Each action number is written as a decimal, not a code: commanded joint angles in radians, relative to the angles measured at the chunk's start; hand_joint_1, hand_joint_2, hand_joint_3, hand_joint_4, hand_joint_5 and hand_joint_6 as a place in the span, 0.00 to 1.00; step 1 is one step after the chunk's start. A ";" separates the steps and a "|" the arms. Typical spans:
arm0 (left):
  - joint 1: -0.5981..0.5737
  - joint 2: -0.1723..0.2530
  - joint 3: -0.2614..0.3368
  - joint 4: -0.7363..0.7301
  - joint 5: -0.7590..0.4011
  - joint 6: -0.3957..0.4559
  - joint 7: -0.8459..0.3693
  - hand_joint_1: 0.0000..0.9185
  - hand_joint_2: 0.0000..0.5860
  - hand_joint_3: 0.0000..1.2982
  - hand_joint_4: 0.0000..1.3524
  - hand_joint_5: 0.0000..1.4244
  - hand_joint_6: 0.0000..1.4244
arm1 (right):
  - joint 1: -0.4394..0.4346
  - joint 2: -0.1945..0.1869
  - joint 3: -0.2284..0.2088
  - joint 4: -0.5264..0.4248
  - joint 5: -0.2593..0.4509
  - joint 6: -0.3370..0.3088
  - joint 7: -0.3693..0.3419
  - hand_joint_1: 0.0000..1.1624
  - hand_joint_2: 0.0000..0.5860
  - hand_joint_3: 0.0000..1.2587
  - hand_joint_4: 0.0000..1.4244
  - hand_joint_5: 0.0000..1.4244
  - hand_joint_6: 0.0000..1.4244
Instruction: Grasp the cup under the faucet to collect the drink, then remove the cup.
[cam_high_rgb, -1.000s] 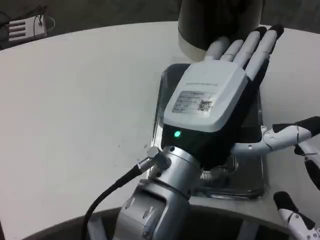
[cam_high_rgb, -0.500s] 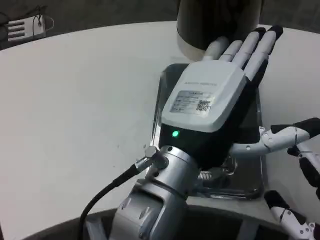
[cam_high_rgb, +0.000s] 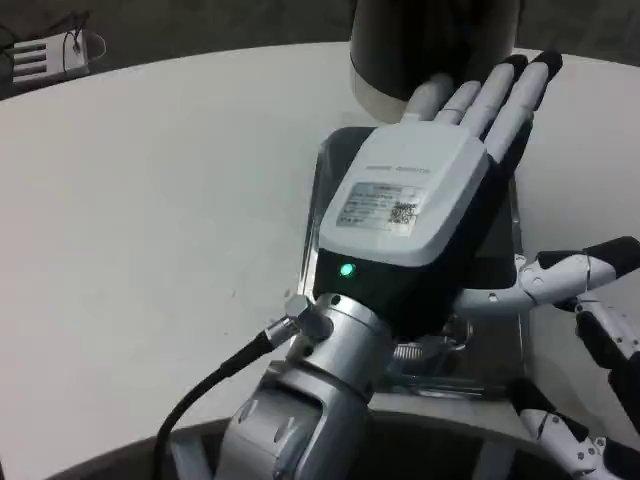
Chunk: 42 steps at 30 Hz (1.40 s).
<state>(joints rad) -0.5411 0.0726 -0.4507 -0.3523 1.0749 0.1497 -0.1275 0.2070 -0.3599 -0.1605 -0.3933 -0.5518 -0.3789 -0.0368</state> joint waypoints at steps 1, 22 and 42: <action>0.027 0.008 -0.018 -0.003 0.010 -0.005 -0.028 0.00 0.25 0.00 0.00 0.07 0.00 | -0.023 -0.002 0.021 0.024 -0.005 0.003 -0.005 0.27 0.58 0.02 0.05 0.11 0.19; 0.129 0.007 0.025 -0.075 -0.001 -0.056 0.175 0.00 0.25 0.00 0.00 0.07 0.00 | -0.082 0.000 0.053 0.071 -0.009 0.011 -0.012 0.27 0.57 0.01 0.05 0.11 0.18; 0.344 0.039 0.177 -0.228 -0.006 -0.098 0.335 0.00 0.25 0.00 0.00 0.07 0.00 | -0.115 -0.005 0.066 0.089 0.010 0.035 0.003 0.28 0.56 0.00 0.05 0.10 0.18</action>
<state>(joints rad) -0.2477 0.0916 -0.3009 -0.5430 1.0698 0.0701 0.1976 0.1160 -0.3606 -0.0941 -0.3203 -0.5589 -0.3616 -0.0394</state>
